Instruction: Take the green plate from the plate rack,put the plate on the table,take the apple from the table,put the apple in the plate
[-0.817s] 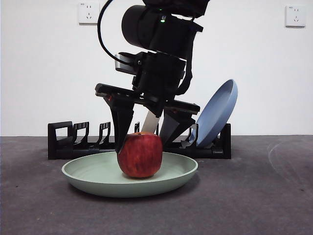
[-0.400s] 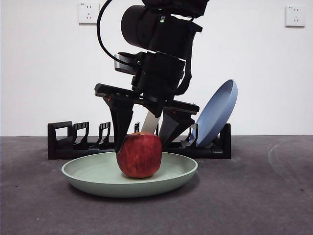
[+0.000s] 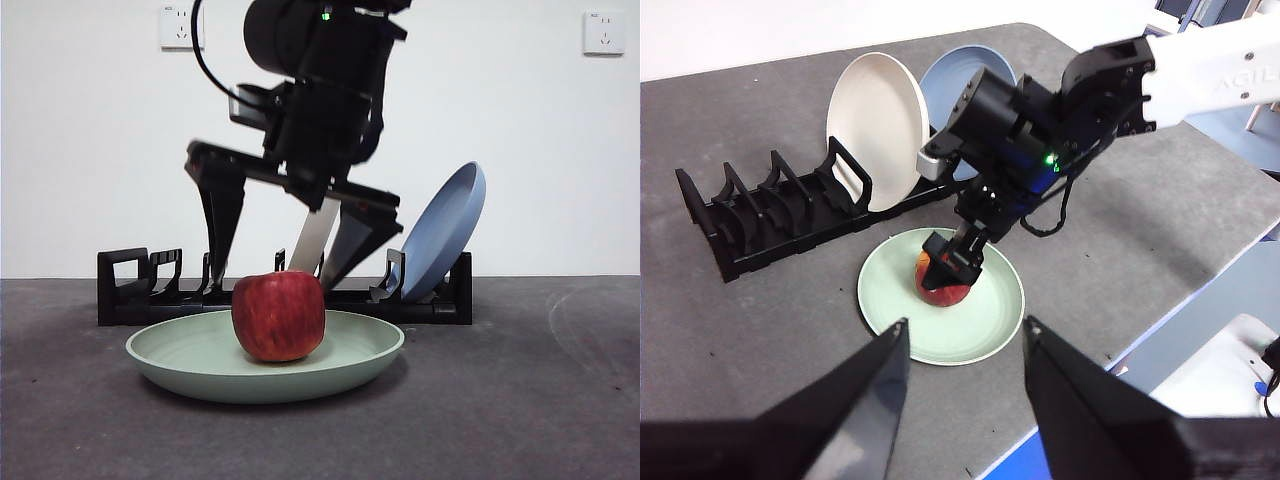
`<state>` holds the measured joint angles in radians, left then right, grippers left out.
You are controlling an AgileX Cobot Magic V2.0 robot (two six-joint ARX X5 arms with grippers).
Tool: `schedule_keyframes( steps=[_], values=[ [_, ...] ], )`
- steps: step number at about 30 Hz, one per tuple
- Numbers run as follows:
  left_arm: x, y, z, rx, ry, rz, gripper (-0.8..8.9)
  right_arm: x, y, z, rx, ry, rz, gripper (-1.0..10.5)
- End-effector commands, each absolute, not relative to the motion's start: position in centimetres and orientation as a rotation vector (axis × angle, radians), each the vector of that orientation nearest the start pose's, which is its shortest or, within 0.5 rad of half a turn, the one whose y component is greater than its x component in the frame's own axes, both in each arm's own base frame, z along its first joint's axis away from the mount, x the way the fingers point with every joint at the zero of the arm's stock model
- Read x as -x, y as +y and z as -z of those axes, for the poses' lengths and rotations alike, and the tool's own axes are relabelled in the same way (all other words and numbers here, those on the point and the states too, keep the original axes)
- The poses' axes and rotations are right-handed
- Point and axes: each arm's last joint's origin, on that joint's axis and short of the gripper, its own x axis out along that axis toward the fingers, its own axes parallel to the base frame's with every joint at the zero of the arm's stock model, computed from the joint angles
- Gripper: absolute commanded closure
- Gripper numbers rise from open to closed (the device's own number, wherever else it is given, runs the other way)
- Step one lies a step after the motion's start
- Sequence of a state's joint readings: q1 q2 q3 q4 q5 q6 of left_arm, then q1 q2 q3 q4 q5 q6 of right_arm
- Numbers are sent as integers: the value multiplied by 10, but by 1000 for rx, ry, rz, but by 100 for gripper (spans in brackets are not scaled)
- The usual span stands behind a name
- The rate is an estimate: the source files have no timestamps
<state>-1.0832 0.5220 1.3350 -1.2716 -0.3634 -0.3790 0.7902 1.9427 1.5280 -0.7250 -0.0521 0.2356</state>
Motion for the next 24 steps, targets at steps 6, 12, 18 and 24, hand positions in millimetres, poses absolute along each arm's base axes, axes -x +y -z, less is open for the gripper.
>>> schedule_keyframes(
  steps=[6,12,18,24],
  values=[
    [-10,3,-412,54,477,613,624,-281,290,-274,313,1186,-736,446],
    [-14,0,-414,47,455,556,624,-260,270,-341,306,1038,-822,447],
    [-23,-15,-416,-14,449,515,624,-226,235,-378,349,1034,-835,447],
    [-37,-37,-416,-128,466,454,625,-197,206,-410,337,962,-849,516]
  ],
)
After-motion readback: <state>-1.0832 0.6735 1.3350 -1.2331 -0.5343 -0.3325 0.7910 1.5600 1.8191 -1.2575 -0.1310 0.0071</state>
